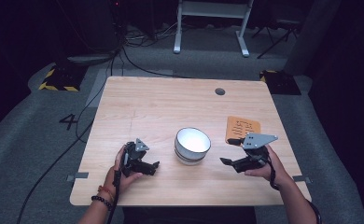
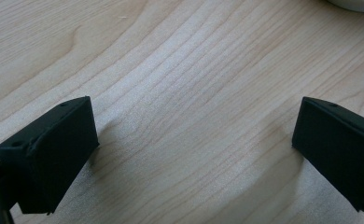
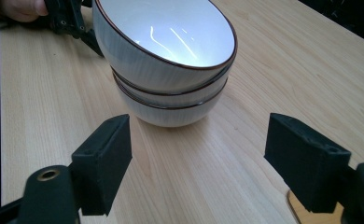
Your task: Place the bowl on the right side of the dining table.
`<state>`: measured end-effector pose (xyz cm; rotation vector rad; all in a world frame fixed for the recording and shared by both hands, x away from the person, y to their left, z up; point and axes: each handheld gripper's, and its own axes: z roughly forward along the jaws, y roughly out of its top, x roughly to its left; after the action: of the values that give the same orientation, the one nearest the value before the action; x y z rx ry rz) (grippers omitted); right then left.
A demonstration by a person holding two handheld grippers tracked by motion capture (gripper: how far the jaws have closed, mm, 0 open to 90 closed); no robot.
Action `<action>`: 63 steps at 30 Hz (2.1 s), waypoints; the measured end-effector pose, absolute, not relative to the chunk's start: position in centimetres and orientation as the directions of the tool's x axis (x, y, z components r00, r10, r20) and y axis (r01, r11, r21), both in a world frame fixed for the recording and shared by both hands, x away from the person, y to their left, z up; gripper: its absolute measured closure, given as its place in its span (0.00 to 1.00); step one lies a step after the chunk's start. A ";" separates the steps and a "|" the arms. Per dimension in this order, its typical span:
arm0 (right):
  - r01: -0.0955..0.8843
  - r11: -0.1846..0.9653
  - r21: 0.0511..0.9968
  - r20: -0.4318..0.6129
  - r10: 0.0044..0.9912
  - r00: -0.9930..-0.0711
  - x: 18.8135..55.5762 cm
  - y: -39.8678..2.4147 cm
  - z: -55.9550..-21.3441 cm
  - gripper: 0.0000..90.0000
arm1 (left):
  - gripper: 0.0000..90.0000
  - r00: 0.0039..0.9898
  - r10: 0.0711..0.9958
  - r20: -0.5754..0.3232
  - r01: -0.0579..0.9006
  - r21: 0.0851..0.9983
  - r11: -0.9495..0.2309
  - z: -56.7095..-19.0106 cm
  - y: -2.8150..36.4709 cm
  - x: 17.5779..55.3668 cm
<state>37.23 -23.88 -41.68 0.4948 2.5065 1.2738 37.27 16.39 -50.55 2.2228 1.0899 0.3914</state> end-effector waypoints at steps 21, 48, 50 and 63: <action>0.132 0.585 0.800 -0.108 0.357 -0.928 37.1 -20.9 -41.1 0.25 | 0.00 0.616 0.788 -0.007 0.603 0.648 -0.466 -50.5 16.4 37.3; 0.084 0.612 0.786 -0.080 0.236 -0.968 37.5 -16.0 -40.9 0.29 | 0.00 0.616 0.788 -0.007 0.603 0.648 -0.466 -50.5 16.4 37.3; 0.083 0.619 0.781 -0.076 0.227 -0.971 37.5 -15.7 -40.9 0.30 | 0.00 0.616 0.788 -0.007 0.603 0.648 -0.466 -50.5 16.4 37.3; 0.116 0.646 0.755 0.012 0.162 -0.987 38.4 -13.8 -41.5 0.62 | 0.00 0.618 0.786 -0.006 0.600 0.650 -0.466 -50.5 16.4 37.3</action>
<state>38.42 -13.81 -41.46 0.2363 2.7988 1.2771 37.28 16.40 -50.55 2.2243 1.0843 0.3921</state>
